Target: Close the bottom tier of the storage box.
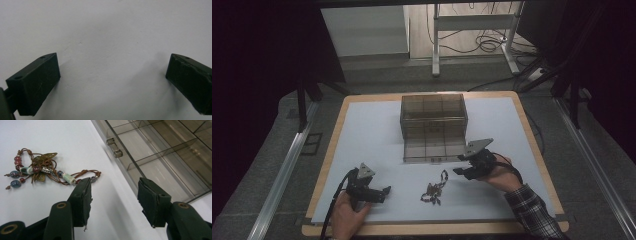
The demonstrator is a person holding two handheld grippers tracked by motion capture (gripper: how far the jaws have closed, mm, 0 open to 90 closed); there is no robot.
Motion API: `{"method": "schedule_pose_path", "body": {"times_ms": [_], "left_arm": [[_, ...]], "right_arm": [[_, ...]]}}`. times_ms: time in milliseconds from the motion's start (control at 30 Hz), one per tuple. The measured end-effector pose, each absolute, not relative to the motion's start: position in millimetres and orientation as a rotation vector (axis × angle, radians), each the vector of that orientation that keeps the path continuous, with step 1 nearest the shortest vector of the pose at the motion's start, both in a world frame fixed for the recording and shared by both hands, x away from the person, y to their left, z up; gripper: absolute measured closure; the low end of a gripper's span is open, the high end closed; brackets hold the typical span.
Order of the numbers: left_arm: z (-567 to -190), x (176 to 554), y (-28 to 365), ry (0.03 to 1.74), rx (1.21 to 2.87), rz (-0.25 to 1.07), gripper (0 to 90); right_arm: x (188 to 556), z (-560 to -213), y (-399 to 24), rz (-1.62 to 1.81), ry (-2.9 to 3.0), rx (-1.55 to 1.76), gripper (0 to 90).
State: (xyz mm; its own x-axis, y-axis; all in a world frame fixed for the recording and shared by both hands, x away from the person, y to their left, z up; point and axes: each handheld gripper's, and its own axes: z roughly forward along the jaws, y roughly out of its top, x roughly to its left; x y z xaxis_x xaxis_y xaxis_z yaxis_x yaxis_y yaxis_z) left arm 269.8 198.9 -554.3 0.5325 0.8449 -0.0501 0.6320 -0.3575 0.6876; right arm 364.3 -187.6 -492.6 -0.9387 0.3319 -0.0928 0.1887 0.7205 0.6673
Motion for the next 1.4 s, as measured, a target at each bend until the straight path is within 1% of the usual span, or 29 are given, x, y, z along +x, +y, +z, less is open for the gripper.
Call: {"method": "schedule_pose_path", "body": {"times_ms": [633,1033,1400], "left_arm": [[-554.3,269.7,198.9,1.192,2.108,0.414,0.0],[-554.2,269.7,198.9,1.193,2.109,0.414,0.0],[-554.2,269.7,198.9,1.192,2.11,0.414,0.0]], "right_arm": [[347.7,-500.6,-175.9,1.08,2.743,0.403,41.6],[339.3,-502.5,-166.2,1.131,2.777,0.394,41.9],[331.1,-505.9,-149.9,1.155,2.815,0.32,43.3]]}}
